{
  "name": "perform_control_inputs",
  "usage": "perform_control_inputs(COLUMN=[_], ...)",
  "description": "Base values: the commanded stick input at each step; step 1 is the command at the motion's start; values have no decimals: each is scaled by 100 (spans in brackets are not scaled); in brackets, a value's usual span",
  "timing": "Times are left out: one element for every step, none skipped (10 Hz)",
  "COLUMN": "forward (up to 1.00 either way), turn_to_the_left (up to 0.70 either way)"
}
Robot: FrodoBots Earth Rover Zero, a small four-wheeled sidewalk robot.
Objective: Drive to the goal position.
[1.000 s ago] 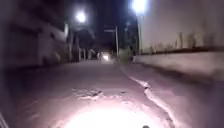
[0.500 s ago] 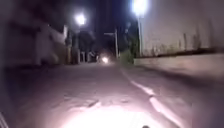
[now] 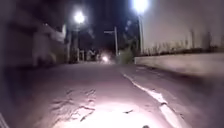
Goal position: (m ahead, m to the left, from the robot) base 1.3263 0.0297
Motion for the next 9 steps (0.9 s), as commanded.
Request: perform_control_inputs(forward=[70,70,70,70,70,70,70,70,70], turn_to_the_left=[1,1,1,1,1,1,1,1,1])
